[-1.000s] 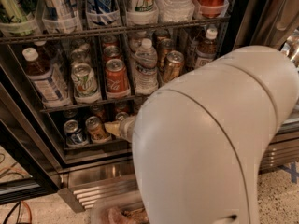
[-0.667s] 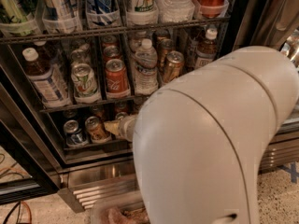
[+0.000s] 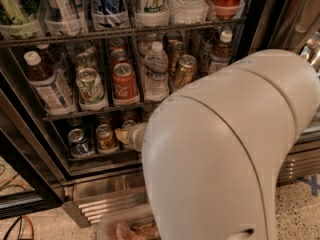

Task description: Pick coke can from bottom shelf of fridge

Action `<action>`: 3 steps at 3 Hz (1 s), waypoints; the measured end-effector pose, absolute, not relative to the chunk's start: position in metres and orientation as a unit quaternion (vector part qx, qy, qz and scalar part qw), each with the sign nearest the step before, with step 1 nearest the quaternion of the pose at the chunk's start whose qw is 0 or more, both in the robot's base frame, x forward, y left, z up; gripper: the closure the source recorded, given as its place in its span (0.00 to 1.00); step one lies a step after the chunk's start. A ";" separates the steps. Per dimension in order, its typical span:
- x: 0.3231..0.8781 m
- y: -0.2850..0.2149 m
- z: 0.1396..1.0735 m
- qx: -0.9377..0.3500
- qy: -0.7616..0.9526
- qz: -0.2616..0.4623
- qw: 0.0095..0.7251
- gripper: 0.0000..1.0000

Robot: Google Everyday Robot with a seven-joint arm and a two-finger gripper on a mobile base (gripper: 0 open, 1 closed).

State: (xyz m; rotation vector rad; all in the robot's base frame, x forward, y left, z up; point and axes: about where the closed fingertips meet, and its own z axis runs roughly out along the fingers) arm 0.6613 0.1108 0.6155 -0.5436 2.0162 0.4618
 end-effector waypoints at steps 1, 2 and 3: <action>0.661 0.111 0.616 -0.223 0.827 0.189 0.481 0.90; 0.658 0.109 0.618 -0.220 0.829 0.193 0.477 1.00; 0.646 0.105 0.627 -0.205 0.837 0.210 0.461 1.00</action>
Offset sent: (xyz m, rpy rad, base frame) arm -0.0237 -0.0094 0.0254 0.1024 0.0838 0.0093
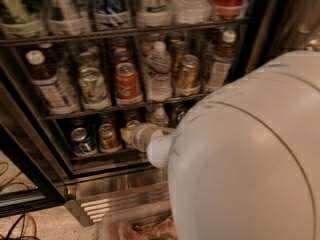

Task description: Pick coke can from bottom shelf of fridge

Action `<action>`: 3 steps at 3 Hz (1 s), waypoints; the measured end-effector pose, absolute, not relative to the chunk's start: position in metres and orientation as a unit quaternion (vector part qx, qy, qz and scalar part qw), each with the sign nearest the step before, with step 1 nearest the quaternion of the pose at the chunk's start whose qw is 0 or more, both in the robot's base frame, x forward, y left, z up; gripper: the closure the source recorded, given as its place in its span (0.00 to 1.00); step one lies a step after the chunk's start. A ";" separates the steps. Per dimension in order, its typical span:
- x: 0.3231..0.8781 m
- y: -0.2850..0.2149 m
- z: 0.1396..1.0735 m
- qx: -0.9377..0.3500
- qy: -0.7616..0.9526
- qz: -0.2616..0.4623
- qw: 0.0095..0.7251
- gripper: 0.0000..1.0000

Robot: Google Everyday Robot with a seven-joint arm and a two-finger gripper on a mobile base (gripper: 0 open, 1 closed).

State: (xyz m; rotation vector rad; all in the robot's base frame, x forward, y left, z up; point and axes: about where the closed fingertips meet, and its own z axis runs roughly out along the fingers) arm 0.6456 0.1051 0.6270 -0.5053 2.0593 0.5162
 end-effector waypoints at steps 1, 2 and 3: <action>0.620 0.098 0.642 -0.184 0.851 0.228 0.436 1.00; 0.592 0.093 0.656 -0.160 0.867 0.250 0.401 1.00; 0.573 0.091 0.666 -0.146 0.877 0.262 0.375 1.00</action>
Offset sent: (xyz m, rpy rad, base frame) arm -0.0883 -0.0268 0.0471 0.1155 0.2897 -0.0413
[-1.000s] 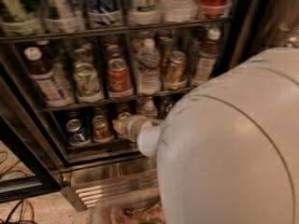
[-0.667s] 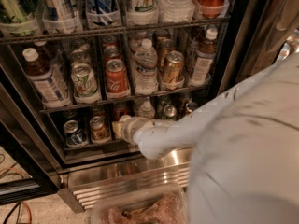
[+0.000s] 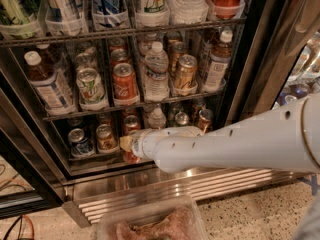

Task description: Pick coke can from bottom shelf of fridge

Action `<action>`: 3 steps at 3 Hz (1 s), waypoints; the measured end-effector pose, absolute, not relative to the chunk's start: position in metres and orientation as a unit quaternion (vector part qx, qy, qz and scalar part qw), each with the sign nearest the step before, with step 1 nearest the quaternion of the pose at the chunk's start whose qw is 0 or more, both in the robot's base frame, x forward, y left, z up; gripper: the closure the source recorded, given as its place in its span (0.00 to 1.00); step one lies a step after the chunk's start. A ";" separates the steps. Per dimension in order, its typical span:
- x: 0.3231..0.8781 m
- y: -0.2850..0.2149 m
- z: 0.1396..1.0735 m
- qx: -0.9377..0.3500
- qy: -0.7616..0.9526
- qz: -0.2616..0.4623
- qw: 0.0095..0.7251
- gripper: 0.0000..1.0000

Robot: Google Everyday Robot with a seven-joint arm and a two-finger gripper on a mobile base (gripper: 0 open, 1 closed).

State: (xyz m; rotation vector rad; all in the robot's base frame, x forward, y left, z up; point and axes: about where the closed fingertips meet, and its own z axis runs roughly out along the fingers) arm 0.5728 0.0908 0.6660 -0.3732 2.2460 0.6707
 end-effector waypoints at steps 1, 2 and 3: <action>0.558 0.095 0.669 -0.143 0.885 0.271 0.351 1.00; 0.538 0.101 0.648 -0.124 0.902 0.284 0.302 1.00; 0.515 0.102 0.625 -0.077 0.922 0.301 0.233 1.00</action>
Offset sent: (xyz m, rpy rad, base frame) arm -0.0623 -0.0109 -0.0131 0.0913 0.3744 0.1267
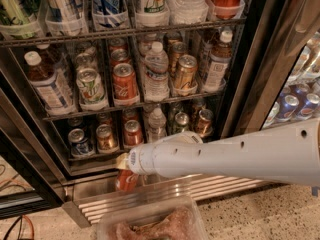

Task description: Pick coke can from bottom shelf of fridge

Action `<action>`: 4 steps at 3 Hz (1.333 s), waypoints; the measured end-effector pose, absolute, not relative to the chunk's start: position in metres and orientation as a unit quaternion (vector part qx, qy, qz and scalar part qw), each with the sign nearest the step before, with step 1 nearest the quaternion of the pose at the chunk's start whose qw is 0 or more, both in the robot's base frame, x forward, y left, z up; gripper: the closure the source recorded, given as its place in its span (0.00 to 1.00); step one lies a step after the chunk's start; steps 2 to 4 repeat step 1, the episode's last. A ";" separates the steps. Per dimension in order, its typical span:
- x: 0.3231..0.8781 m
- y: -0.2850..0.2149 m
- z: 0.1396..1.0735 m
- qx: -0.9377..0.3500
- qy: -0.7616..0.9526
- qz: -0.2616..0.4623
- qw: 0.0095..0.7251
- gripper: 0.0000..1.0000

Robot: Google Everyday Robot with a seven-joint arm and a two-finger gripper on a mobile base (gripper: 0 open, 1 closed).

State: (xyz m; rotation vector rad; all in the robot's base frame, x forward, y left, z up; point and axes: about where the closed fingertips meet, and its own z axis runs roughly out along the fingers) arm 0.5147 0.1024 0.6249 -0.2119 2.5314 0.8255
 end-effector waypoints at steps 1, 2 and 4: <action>0.483 0.106 0.633 -0.075 0.927 0.320 0.180 1.00; 0.483 0.106 0.633 -0.075 0.927 0.320 0.180 1.00; 0.483 0.106 0.633 -0.075 0.927 0.320 0.180 1.00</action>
Offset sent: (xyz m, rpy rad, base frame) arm 0.0000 0.0000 0.0000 0.0000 0.0000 0.0000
